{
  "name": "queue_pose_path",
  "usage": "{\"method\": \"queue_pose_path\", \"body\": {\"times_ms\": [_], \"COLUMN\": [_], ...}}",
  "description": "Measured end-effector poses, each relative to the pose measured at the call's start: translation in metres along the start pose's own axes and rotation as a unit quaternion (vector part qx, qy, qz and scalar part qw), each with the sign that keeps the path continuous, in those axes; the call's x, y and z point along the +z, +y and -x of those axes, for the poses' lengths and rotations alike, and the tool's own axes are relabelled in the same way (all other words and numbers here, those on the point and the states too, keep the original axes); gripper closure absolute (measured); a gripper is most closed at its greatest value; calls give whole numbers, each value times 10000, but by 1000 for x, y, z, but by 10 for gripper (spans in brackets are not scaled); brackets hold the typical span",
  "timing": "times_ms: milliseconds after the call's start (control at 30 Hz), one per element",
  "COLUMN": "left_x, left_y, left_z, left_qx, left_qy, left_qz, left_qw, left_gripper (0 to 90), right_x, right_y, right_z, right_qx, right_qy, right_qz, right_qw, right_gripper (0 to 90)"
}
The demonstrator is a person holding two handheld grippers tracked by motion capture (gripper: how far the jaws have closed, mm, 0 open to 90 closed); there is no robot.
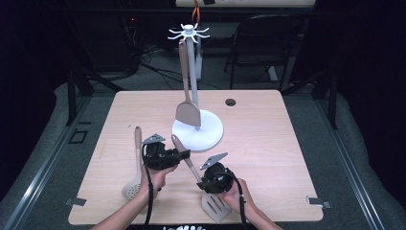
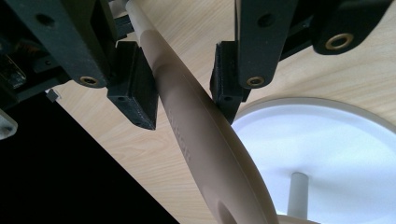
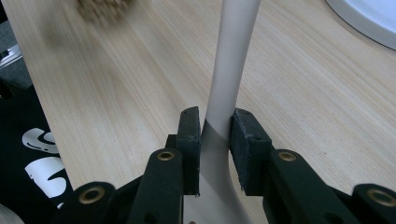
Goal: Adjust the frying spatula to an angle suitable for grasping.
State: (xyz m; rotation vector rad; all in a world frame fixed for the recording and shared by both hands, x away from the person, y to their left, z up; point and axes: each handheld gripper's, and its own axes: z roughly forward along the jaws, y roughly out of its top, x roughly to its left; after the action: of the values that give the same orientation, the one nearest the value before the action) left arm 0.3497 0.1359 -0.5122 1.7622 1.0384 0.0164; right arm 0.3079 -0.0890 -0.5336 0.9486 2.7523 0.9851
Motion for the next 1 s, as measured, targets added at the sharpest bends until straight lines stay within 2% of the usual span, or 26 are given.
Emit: {"method": "queue_pose_path", "body": {"times_ms": [400, 600, 700, 767, 1000], "left_x": [9, 14, 16, 17, 18], "left_y": [-13, -19, -21, -22, -23], "left_z": [14, 18, 20, 20, 20], "left_qx": [205, 167, 197, 170, 137], "left_qy": [-142, -66, -100, -122, -182], "left_qz": [-255, -219, -283, -304, -253], "left_qw": [9994, 9996, 9994, 9993, 9994], "left_gripper": [616, 645, 645, 651, 667], "right_x": [-4, -5, -5, -5, -6], "right_y": [0, 0, 0, 0, 0], "right_z": [1, 2, 1, 2, 3], "right_qx": [158, 219, 278, 243, 247], "right_qy": [-30, -55, -69, -73, -48], "right_qz": [124, 168, 244, 199, 194], "right_qw": [9998, 9996, 9993, 9995, 9995], "right_gripper": [763, 766, 766, 767, 763]}}
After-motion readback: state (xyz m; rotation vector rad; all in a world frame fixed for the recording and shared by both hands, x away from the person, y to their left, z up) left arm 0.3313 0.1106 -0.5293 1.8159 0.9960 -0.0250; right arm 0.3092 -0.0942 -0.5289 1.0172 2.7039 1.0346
